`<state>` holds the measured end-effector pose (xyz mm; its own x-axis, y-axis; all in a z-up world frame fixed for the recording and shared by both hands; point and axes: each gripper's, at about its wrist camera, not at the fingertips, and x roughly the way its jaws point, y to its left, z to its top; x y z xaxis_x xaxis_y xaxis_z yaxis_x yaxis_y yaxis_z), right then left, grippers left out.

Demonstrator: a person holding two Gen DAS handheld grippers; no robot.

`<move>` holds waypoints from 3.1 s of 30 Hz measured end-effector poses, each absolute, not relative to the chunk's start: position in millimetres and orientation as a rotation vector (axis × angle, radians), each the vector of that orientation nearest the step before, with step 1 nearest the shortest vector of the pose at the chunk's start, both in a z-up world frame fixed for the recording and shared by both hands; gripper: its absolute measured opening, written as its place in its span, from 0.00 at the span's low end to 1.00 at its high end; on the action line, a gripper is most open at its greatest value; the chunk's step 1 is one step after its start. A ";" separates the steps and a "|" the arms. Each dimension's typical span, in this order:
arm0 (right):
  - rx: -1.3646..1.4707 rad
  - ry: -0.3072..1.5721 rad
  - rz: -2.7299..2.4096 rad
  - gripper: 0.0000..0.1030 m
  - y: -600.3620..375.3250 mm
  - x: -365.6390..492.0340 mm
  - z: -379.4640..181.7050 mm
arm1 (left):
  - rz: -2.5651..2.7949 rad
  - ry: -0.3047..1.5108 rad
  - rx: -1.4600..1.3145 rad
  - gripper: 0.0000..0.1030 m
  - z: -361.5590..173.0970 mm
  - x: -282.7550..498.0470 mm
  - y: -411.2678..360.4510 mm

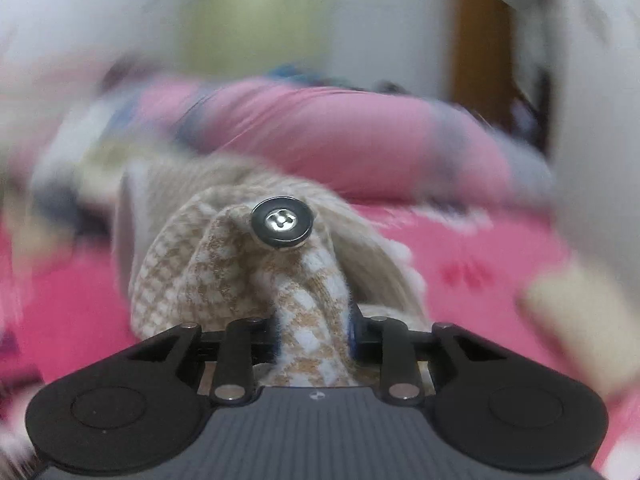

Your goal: Fold clothes

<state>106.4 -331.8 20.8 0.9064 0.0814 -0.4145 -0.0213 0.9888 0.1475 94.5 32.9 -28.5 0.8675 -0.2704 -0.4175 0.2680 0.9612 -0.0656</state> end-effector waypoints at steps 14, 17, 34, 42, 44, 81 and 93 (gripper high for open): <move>1.036 0.291 0.071 0.25 -485.6 71.9 -101.3 | -0.570 0.707 -0.291 0.75 -14.4 213.5 -53.8; 1.070 0.255 0.100 0.26 -487.4 68.3 -114.6 | -0.610 0.798 -0.533 0.76 -20.8 244.0 -61.5; 1.108 0.131 0.197 0.31 -485.2 75.5 -134.2 | -0.469 0.655 -0.544 0.09 0.9 274.3 -109.3; 1.186 0.028 0.323 0.27 -492.5 62.0 -137.6 | -0.502 0.352 -0.382 0.08 88.4 222.6 -83.1; 1.195 0.021 0.342 0.23 -493.8 57.6 -134.5 | -0.514 0.297 -0.365 0.08 109.0 209.5 -68.8; 0.989 0.291 0.164 0.93 -441.1 -22.3 -57.5 | -0.572 0.574 -0.605 0.76 8.1 87.2 72.1; 0.974 0.405 0.240 0.93 -390.5 -32.1 -88.3 | -0.465 0.645 -0.522 0.40 -9.2 100.1 -7.7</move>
<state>-32.1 -390.5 -88.3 0.8995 0.3749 -0.2245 -0.0173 0.5440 0.8389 100.1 -7.7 -9.2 0.7068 -0.5544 -0.4394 0.2423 0.7733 -0.5860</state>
